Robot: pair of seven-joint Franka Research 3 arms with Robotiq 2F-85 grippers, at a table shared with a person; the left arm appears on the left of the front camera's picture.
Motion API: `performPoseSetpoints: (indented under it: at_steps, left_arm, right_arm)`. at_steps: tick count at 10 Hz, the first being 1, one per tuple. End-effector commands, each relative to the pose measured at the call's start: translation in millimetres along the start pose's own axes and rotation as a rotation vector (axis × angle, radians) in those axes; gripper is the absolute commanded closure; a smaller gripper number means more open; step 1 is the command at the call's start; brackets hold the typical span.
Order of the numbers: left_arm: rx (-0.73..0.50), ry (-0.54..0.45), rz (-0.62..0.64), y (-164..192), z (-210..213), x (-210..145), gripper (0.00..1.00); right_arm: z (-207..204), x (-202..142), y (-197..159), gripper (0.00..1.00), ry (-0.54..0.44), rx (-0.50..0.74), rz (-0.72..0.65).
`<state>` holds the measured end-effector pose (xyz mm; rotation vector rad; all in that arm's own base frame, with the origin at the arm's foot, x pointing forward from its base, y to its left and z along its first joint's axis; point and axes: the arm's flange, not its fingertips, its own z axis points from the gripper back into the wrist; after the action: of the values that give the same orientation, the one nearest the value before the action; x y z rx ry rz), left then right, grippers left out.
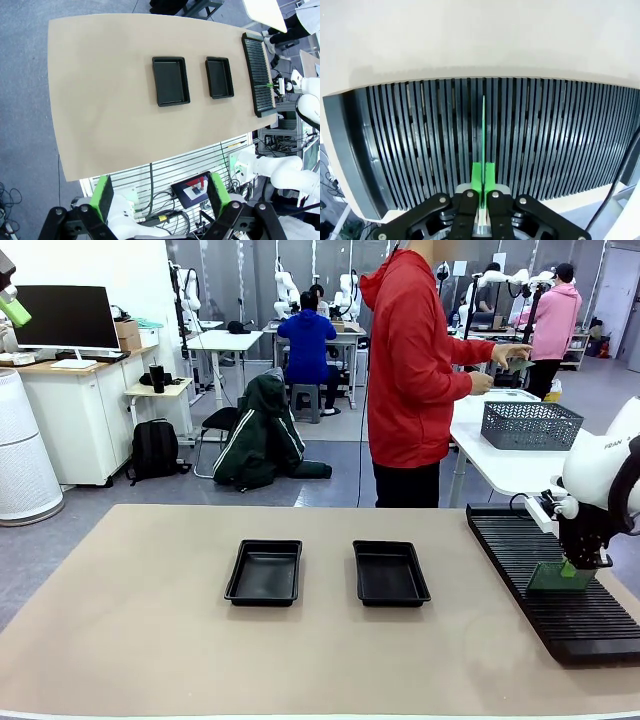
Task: Inspect and transfer BCBs to ESD trays.
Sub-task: Pick up the Blank PCB from the PCB Rack and place it in the left ESD tray.
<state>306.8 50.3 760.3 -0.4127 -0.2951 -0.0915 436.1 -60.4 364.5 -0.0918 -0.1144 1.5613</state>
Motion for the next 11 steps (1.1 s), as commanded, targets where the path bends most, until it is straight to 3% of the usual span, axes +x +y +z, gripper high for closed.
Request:
performPoseSetpoints:
  at_steps: [1, 11]
  left_arm:
    - [-0.002, 0.003, 0.003, 0.5, -1.2, -0.2, 0.0]
    - [-0.002, 0.003, 0.003, 0.5, -1.2, -0.2, 0.0]
  right_arm:
    - [-3.2, -1.7, -3.6, 1.0, 0.009, 0.017, -0.006]
    - [-0.8, -0.2, -1.1, 0.97, 0.001, 0.003, 0.0]
